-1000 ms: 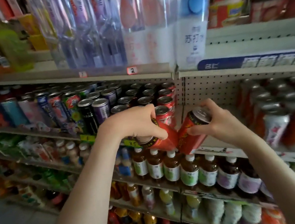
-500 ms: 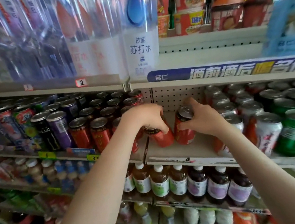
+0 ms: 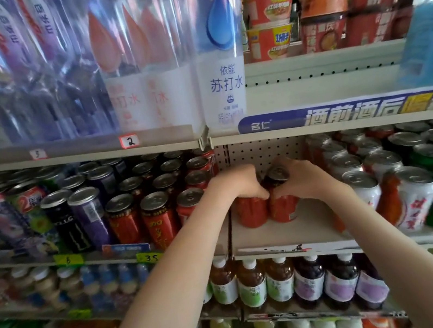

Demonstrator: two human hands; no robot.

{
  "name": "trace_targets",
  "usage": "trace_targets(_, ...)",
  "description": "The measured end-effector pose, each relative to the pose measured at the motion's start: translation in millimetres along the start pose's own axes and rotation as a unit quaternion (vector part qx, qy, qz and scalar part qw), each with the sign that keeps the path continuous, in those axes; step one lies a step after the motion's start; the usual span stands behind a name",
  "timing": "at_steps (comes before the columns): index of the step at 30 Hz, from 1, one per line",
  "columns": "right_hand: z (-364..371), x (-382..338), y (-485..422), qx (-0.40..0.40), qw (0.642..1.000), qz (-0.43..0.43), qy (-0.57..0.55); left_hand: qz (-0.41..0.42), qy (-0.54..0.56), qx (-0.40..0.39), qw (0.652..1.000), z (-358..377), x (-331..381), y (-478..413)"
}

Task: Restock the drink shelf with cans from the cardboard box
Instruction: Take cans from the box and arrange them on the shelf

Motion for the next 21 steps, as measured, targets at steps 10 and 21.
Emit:
trace_targets(10,5,3,-18,0.046,0.998,0.028,-0.023,0.045,0.064,0.056,0.995,11,-11,6)
trace_targets(21,-1,-2,-3,0.110,0.993,0.028,0.032,0.033,0.071,0.112,0.991,-4,-34,38)
Point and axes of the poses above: each hand's wrist, its own y-axis away from the middle knuckle, its own z-axis out of the palm, x = y × z, the point moved 2 cm from there along -y, towards the middle knuckle, and after that the axes turned 11 degrees about -y, right-handed, at the moved point
